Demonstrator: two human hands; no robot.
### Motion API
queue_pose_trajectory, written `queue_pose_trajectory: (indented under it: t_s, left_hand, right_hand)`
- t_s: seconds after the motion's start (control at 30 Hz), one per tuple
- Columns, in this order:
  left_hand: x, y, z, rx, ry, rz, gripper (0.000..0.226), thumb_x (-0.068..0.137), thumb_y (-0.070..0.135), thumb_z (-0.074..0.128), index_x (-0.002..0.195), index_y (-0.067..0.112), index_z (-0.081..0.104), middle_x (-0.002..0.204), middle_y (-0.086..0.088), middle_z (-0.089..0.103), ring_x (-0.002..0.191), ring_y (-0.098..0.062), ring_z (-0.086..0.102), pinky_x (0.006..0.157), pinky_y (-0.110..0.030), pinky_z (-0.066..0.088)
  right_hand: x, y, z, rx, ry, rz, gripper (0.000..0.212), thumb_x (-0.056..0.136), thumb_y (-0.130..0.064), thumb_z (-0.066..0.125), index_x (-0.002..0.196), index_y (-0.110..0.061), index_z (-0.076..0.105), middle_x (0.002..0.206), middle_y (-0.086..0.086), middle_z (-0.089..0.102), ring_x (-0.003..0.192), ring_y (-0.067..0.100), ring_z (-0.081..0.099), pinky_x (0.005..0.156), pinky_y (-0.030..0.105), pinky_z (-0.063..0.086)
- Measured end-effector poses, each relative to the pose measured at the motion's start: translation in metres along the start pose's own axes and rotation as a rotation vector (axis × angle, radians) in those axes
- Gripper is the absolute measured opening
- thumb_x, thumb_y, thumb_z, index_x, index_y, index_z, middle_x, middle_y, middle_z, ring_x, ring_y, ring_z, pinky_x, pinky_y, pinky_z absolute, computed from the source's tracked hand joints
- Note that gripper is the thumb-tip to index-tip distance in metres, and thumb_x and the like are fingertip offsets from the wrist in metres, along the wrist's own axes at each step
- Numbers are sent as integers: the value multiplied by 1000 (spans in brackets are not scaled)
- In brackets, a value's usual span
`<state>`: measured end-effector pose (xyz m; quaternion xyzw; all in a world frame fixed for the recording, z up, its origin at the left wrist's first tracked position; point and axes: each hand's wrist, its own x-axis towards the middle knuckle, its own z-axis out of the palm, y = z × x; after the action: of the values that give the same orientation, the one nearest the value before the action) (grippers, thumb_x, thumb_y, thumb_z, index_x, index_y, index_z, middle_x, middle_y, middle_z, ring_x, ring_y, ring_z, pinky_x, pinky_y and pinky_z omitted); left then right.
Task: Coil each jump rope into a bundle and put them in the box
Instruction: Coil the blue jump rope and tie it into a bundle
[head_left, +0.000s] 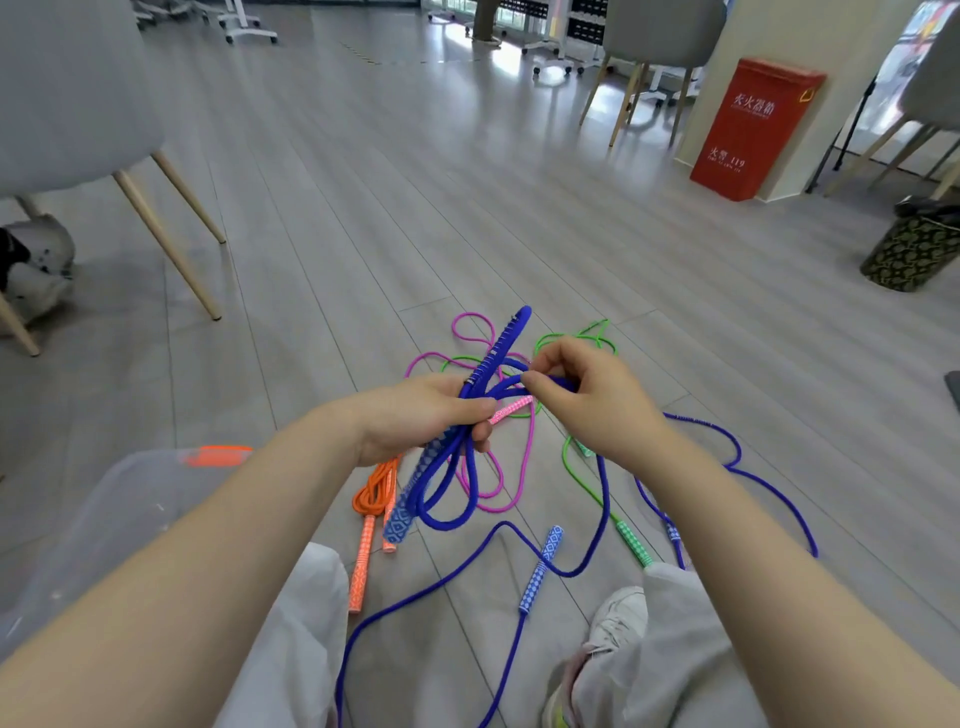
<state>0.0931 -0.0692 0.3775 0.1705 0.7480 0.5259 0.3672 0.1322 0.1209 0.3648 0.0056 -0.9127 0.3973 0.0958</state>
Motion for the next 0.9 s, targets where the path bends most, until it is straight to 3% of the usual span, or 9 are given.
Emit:
queue_pose_trajectory:
  t_s: [0.07,0.13,0.3,0.37,0.43,0.6,0.73,0.8,0.9]
  left_hand:
    - [-2,2,-7,85,46,-13,26,100,21,46,78,13,56,72,-1,64,70,-8,64,61,-17,51]
    - [-3,1,-17,61,111,-12,25,100,21,47,79,13,56,69,2,66,76,-13,65,69,-24,53]
    - [-1,-2,-51,-181,544,58,27,100,18,46,74,15,51,58,5,55,63,-12,59,57,-19,50]
    - [2,-6,-63,-298,737,88,26,100,17,45,74,15,52,58,4,54,64,-14,58,65,-25,49]
    - [5,-7,-69,-429,823,92,20,99,17,45,80,16,52,62,3,53,64,-14,58,68,-28,47]
    - [9,-3,-52,-583,677,55,18,98,15,47,81,14,53,59,2,53,63,-15,58,60,-24,49]
    - [14,0,-26,-522,524,37,15,97,13,47,87,10,57,57,1,55,65,-17,59,65,-25,50]
    - [14,0,-13,-491,437,38,15,98,14,45,91,8,57,61,-1,55,63,-16,58,59,-22,51]
    - [13,-1,1,-377,308,22,24,100,27,45,96,10,60,68,-1,57,68,-16,59,66,-25,49]
  right_hand:
    - [-1,2,-6,-46,-21,7,16,89,-35,64,82,-21,61,67,-8,60,58,5,49,57,21,41]
    - [-1,7,-17,-32,-12,41,18,89,-37,64,79,-21,61,64,-10,57,55,3,45,54,16,37]
    - [-1,24,-49,11,47,168,15,90,-29,63,79,-18,62,63,-9,54,54,2,45,59,25,36]
    - [-2,29,-58,17,79,208,12,91,-25,61,82,-16,63,63,-8,53,51,0,44,58,23,36]
    - [-2,32,-64,73,137,264,12,92,-21,57,82,-19,62,65,-5,53,57,6,46,60,25,38]
    - [2,18,-45,392,244,339,14,93,-12,55,81,-18,60,67,1,57,58,15,47,62,34,41]
    - [-1,-4,-14,515,132,302,8,93,-9,58,87,-13,61,68,3,62,55,13,47,56,29,42]
    - [-4,-13,0,500,20,272,4,92,-10,60,90,-13,61,71,3,65,54,9,49,55,26,42]
    - [-8,-19,18,449,-77,186,10,91,-7,61,88,-15,59,75,1,67,54,0,56,57,18,43]
